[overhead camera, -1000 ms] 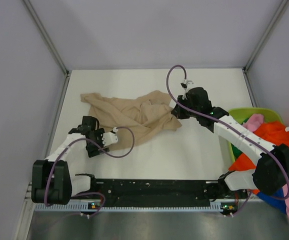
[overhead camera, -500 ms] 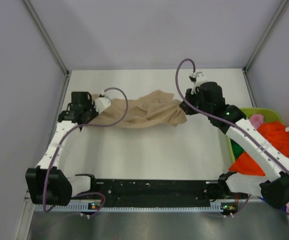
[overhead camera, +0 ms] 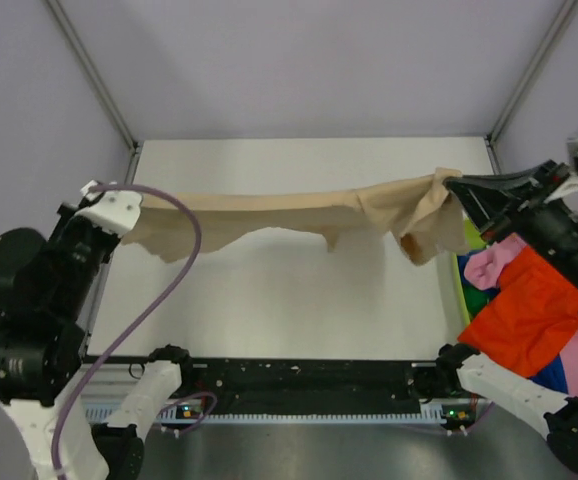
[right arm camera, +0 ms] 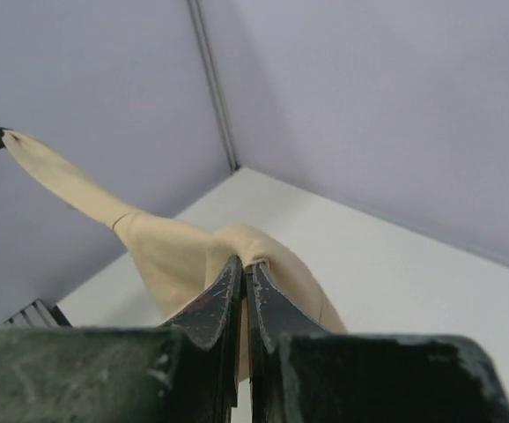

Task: Fold and stack the t-shirts
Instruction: Flatten out the tshirt

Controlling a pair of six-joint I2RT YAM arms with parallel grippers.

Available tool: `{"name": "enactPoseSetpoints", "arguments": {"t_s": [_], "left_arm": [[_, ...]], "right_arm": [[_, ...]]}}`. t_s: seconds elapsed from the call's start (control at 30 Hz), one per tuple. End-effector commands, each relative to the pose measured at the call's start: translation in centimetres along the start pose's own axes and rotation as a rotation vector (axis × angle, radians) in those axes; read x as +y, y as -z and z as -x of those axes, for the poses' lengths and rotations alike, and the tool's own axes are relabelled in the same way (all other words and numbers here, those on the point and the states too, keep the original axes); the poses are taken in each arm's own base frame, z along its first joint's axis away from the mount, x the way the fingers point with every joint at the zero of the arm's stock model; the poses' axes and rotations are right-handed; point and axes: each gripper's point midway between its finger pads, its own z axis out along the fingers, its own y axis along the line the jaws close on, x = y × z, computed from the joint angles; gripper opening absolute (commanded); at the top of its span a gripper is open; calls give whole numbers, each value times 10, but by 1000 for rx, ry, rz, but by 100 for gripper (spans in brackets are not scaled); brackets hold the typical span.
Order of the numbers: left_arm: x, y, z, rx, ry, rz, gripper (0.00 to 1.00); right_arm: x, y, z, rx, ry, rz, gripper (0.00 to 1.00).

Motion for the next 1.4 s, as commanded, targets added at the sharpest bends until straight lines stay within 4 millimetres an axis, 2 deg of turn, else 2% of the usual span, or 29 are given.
{"name": "enactPoseSetpoints", "arguments": {"t_s": [0.0, 0.07, 0.17, 0.27, 0.37, 0.47, 0.53, 0.63, 0.77, 0.87, 0.93, 1.0, 1.13, 1.23, 1.37], "left_arm": [[23, 53, 19, -51, 28, 83, 0], [35, 67, 28, -78, 33, 129, 0], [46, 69, 33, -81, 27, 169, 0], [45, 53, 31, -56, 31, 157, 0], [40, 24, 24, -20, 34, 131, 0], [28, -12, 12, 26, 28, 88, 0], [12, -40, -3, 66, 25, 36, 0], [-14, -81, -31, 130, 19, -30, 0], [-46, -138, -72, 219, -1, -90, 0], [-70, -180, -106, 282, -5, -131, 0], [-83, -207, -125, 320, 3, -156, 0], [-95, -231, -143, 355, 8, -182, 0], [-112, -268, -164, 386, 16, -221, 0], [-124, -286, -178, 423, 18, -256, 0], [-131, -298, -192, 459, 8, -264, 0]], "right_arm": [[28, 41, 41, -72, 39, 104, 0], [36, 57, 58, -119, 47, 126, 0], [39, 65, 70, -156, 43, 129, 0], [19, 50, 65, -136, 8, 26, 0], [-10, 16, 45, -73, 6, -100, 0], [-35, -28, 21, 3, 12, -194, 0], [-46, -69, -5, 77, 1, -210, 0], [-70, -115, -41, 143, -3, -259, 0], [-119, -174, -102, 227, -43, -320, 0], [-149, -206, -150, 300, -64, -353, 0], [-169, -220, -176, 345, -77, -384, 0], [-179, -232, -198, 383, -103, -372, 0], [-208, -245, -235, 443, -147, -398, 0], [-221, -247, -260, 490, -173, -408, 0], [-227, -245, -275, 524, -192, -404, 0]]}}
